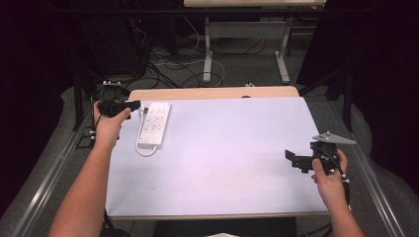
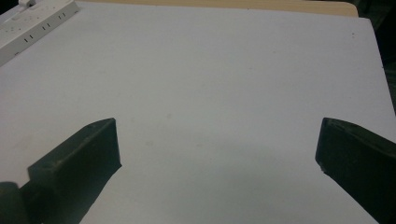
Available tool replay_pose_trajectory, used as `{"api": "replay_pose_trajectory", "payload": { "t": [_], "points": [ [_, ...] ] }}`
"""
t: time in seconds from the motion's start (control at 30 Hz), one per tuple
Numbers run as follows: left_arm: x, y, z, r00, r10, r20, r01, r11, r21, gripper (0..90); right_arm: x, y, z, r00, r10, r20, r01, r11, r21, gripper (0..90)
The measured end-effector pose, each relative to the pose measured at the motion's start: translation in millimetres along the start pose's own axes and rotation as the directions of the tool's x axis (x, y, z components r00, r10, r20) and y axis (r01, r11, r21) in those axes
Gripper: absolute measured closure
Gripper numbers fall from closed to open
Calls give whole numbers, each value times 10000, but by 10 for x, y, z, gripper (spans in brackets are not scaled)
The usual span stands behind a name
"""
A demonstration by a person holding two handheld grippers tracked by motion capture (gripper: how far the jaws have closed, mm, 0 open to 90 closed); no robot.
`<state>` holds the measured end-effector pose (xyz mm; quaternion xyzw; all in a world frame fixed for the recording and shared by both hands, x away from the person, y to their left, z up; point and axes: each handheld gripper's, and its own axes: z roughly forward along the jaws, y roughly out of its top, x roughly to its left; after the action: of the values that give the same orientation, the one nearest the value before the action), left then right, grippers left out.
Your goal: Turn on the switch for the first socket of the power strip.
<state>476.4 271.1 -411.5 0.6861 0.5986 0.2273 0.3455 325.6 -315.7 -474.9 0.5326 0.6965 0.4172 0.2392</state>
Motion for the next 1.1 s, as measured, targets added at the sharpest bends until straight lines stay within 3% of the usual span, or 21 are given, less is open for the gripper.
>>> {"api": "replay_pose_trajectory", "payload": {
  "t": [0.4,0.63,0.8,0.83,0.87,1.1],
  "points": [
    [29,32,189,9975,-667,-213,678,9961,558,400,-5,-12,17,10000,43,-66,-42,9999,109,0],
    [71,43,283,9948,-1012,-146,1022,9899,980,497,-7,-22,25,9999,95,-60,-93,9994,337,0],
    [97,35,355,9908,-1355,-24,1350,9858,1002,574,-7,-39,53,9999,88,-105,-86,9997,240,0],
    [105,42,354,9906,-1368,18,1356,9834,1204,589,-9,-38,53,9999,67,-107,-64,9997,239,0],
    [105,35,374,9898,-1426,-4,1418,9840,1074,610,-9,-38,53,9999,73,-107,-70,9997,238,0],
    [113,24,453,9884,-1509,-189,1520,9789,1363,710,-10,-47,72,9998,62,-175,-58,9997,258,0]
  ]
}}
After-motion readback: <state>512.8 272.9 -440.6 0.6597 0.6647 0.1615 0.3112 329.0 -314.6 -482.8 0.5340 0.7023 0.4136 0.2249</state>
